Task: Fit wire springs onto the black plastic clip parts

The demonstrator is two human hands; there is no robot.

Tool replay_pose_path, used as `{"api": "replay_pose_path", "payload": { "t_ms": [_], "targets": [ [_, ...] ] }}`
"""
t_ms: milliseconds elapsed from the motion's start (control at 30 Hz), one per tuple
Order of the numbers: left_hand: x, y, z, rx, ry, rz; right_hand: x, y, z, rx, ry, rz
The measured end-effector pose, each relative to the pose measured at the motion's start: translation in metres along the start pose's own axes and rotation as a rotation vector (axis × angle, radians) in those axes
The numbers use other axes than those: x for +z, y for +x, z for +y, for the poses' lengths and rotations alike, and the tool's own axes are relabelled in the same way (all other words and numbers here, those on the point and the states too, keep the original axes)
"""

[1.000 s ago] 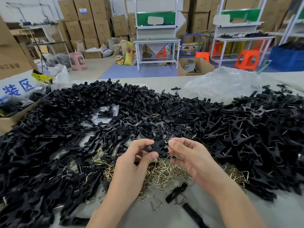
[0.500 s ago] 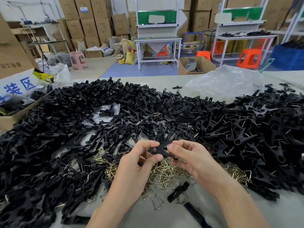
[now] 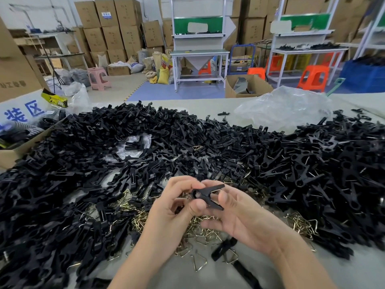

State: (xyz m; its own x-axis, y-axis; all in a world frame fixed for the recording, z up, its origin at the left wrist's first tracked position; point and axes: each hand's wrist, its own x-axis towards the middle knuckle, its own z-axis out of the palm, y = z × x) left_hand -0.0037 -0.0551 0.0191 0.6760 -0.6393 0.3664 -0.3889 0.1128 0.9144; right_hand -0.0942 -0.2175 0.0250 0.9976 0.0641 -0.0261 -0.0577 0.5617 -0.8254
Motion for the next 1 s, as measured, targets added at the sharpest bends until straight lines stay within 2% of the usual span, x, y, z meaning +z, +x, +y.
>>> {"api": "replay_pose_path", "payload": {
  "t_ms": [133,300,467,600,700,1000],
  "targets": [
    [-0.002,0.001,-0.002,-0.013,-0.085,-0.027,0.005,0.001,0.002,-0.023,-0.035,-0.061],
    [-0.004,0.002,-0.001,-0.03,-0.057,-0.036,0.004,0.004,0.004,-0.069,-0.083,-0.022],
    [-0.002,-0.001,0.003,-0.012,0.011,-0.159,0.003,0.007,0.008,-0.126,-0.116,0.096],
    [-0.001,-0.002,0.004,-0.027,0.012,-0.221,0.001,0.009,0.01,-0.149,-0.284,0.172],
    [0.0,-0.003,0.004,-0.029,-0.001,-0.206,-0.001,0.008,0.01,-0.16,-0.355,0.199],
    [-0.004,-0.003,-0.005,-0.027,0.085,-0.124,-0.001,0.009,0.012,-0.152,-0.329,0.179]
  ]
}}
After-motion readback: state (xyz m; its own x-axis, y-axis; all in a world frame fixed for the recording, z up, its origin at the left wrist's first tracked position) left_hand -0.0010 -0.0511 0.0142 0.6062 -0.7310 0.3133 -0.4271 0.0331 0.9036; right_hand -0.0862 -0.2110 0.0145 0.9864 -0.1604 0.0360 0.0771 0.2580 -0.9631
